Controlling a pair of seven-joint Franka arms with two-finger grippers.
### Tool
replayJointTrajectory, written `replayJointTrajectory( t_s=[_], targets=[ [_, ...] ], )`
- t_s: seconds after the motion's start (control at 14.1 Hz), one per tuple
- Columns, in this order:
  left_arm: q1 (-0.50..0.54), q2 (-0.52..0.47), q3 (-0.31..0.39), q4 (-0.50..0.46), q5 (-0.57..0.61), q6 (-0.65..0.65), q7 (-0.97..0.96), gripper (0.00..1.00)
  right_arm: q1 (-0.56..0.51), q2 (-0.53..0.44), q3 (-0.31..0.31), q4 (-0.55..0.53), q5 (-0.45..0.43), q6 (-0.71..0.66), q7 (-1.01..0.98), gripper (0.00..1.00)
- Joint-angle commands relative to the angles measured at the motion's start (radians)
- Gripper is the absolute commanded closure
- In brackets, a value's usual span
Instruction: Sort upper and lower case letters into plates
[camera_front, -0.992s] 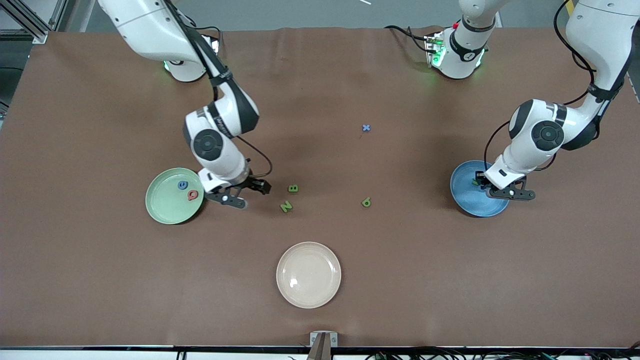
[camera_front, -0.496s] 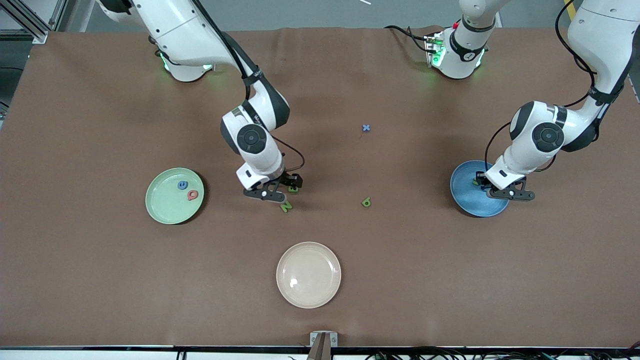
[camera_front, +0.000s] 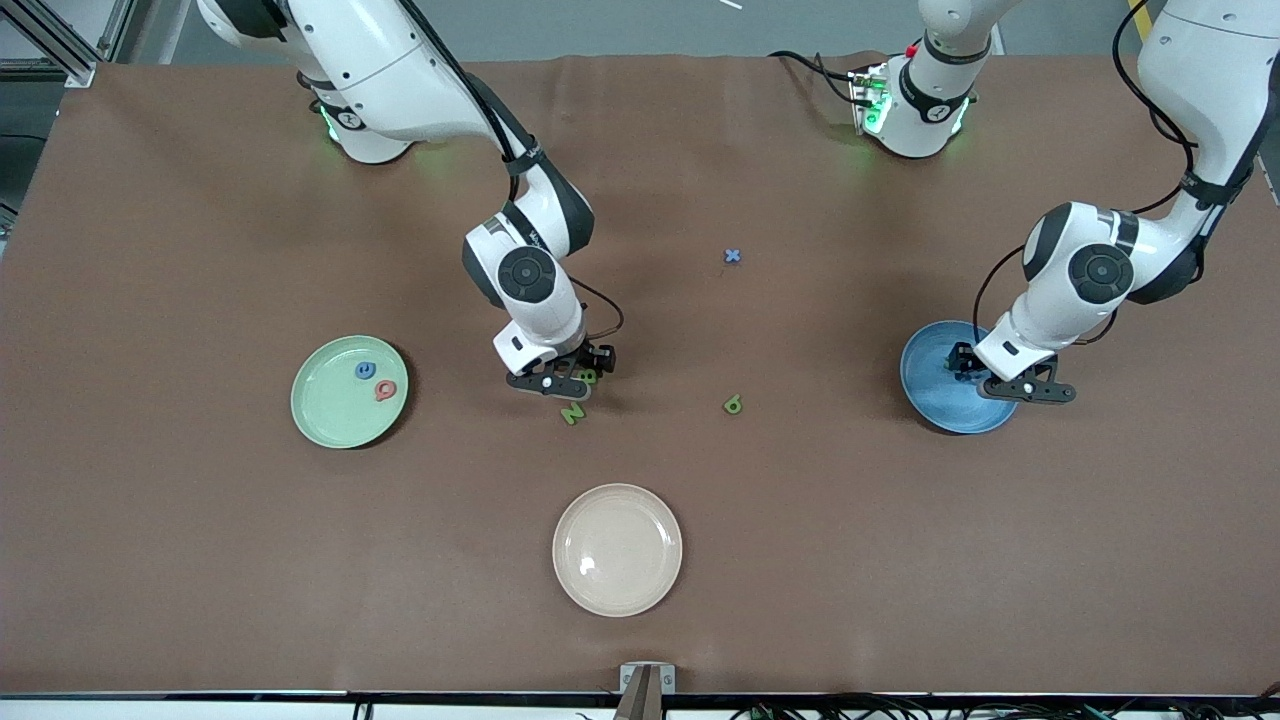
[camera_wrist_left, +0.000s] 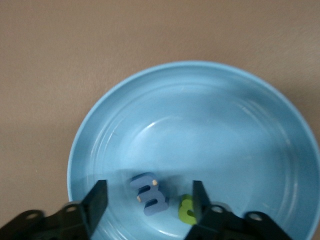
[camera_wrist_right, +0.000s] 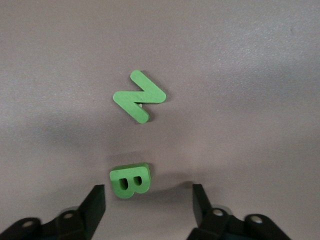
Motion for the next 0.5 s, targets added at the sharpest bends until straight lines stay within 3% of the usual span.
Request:
replayJointTrajectory(
  t_s=[0.0, 0.21, 0.43],
  targets=[
    [0.007, -0.051, -0.084, -0.008, 0.004, -0.042, -0.028, 0.0, 0.018, 0.02, -0.012, 0.023, -0.031, 0.002, 0.056, 0.33],
    [0.007, -0.042, -0.194, 0.031, 0.004, -0.073, -0.16, 0.0, 0.02, 0.034, -0.012, 0.035, -0.035, 0.003, 0.076, 0.37],
    [-0.01, 0.007, -0.271, 0.152, -0.023, -0.195, -0.271, 0.0, 0.02, 0.043, -0.012, 0.048, -0.037, 0.003, 0.085, 0.39]
  ],
)
